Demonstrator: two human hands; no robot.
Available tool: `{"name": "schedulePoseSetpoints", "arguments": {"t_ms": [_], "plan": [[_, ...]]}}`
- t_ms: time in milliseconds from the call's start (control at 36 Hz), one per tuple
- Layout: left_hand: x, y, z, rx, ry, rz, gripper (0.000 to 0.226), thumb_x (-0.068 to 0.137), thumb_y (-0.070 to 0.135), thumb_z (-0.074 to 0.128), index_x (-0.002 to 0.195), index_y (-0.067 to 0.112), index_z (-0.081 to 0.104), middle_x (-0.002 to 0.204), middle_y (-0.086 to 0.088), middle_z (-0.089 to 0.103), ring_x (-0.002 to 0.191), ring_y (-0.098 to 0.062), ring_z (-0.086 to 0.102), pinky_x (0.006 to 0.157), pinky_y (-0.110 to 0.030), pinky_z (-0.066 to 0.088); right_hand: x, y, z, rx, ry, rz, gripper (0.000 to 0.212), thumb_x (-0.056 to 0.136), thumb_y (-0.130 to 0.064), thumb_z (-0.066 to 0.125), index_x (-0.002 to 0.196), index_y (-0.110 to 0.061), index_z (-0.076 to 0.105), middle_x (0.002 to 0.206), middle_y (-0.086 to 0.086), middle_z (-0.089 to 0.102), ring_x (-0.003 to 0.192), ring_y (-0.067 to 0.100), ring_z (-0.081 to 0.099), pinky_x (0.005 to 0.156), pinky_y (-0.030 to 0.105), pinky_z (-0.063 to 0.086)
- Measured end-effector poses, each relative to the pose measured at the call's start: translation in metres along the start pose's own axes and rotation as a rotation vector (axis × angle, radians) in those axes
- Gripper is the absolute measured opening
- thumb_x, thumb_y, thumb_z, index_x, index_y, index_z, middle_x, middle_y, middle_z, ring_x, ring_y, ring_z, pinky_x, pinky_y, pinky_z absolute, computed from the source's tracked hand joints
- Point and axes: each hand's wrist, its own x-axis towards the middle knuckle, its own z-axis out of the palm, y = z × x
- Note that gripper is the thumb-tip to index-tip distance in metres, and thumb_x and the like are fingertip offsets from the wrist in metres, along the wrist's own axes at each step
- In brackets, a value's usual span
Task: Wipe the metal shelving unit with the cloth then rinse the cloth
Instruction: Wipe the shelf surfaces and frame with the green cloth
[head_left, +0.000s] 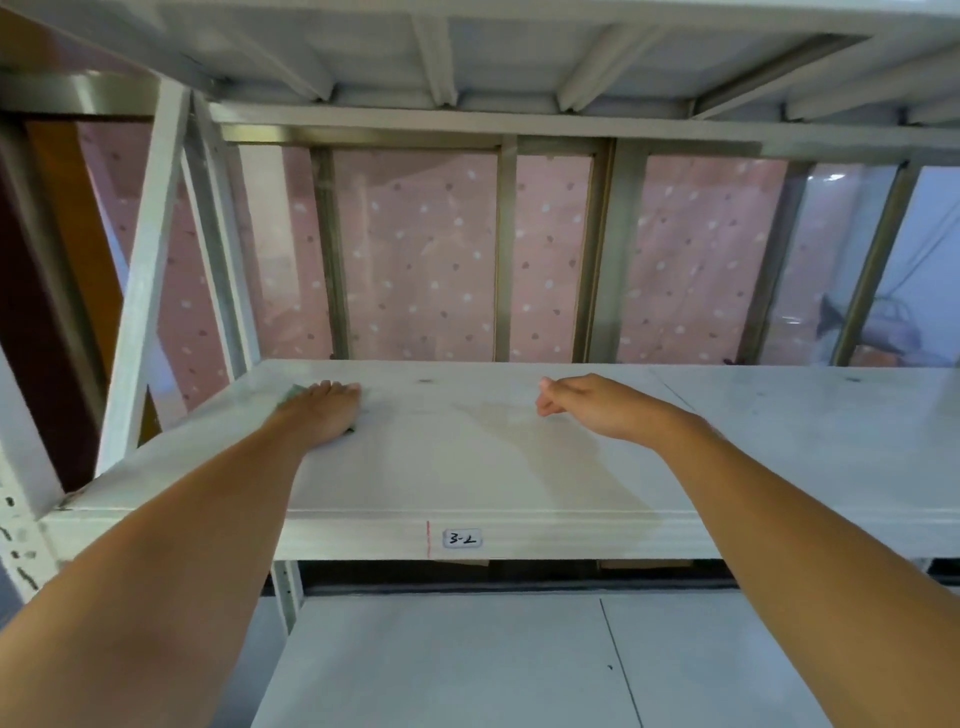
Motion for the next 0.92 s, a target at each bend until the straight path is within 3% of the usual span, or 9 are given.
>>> {"name": "schedulePoseSetpoints", "arguments": {"t_ms": [139,250,417,472,556,750,917], "plan": [[0.006,0.078,-0.01,0.01,-0.011,0.044,0.054,0.091,0.013,0.039,0.145,0.009,0.035,0.143,-0.021,0.044,0.134,-0.036,0.043,0.113,-0.051,0.032,-0.024,0.035,-0.032,-0.005,0.018,0.04,0.061,0.095,-0.073,0.028,0.115,-0.033,0.07,0.117,-0.019,0.069,0.118,0.01,0.058,0.109,0.037,0.038],[0.01,0.149,-0.016,-0.007,-0.016,0.076,0.059,0.095,0.016,0.039,0.153,0.011,0.027,0.157,-0.02,0.03,0.144,-0.035,0.032,0.119,-0.05,0.024,-0.045,0.077,-0.065,-0.029,0.077,0.082,0.062,0.092,-0.077,0.027,0.11,-0.036,0.07,0.115,-0.021,0.068,0.117,0.011,0.059,0.111,0.041,0.039],[0.027,0.242,-0.019,-0.094,-0.05,0.097,0.063,0.095,0.026,0.021,0.157,0.017,0.015,0.164,-0.015,0.014,0.151,-0.033,0.018,0.121,-0.053,0.013,-0.08,0.137,-0.107,-0.158,0.201,0.159,0.063,0.103,-0.06,0.025,0.137,-0.018,0.059,0.145,0.004,0.054,0.134,0.027,0.048,0.112,0.043,0.035],[0.031,0.273,-0.02,-0.102,-0.054,0.108,0.065,0.093,0.027,0.02,0.158,0.017,0.014,0.165,-0.015,0.014,0.151,-0.034,0.018,0.121,-0.054,0.014,-0.086,0.159,-0.117,-0.27,0.219,0.19,0.056,0.107,-0.047,0.027,0.138,-0.009,0.054,0.146,0.013,0.052,0.13,0.032,0.049,0.108,0.042,0.039],[0.033,0.32,-0.024,-0.116,-0.061,0.139,0.071,0.088,0.028,0.021,0.157,0.015,0.016,0.163,-0.018,0.016,0.15,-0.036,0.019,0.12,-0.054,0.016,-0.088,0.194,-0.13,-0.351,0.213,0.228,0.045,0.107,-0.037,0.033,0.138,-0.011,0.053,0.145,0.011,0.052,0.128,0.031,0.049,0.104,0.039,0.041],[0.038,0.406,-0.025,-0.231,-0.114,0.111,0.08,0.082,0.037,0.012,0.157,0.01,0.015,0.164,-0.019,0.012,0.15,-0.036,0.014,0.122,-0.051,0.011,-0.111,0.246,-0.159,-0.396,0.243,0.243,0.043,0.104,-0.036,0.04,0.14,-0.015,0.05,0.143,0.007,0.053,0.127,0.028,0.051,0.099,0.036,0.041],[0.037,0.465,-0.03,-0.3,-0.089,0.085,0.079,0.082,0.042,0.009,0.155,0.014,0.022,0.163,-0.017,0.017,0.149,-0.036,0.018,0.121,-0.052,0.011,-0.153,0.289,-0.191,-0.357,0.289,0.224,0.041,0.105,-0.038,0.04,0.138,-0.019,0.054,0.144,0.004,0.053,0.129,0.026,0.05,0.107,0.037,0.04]]}}
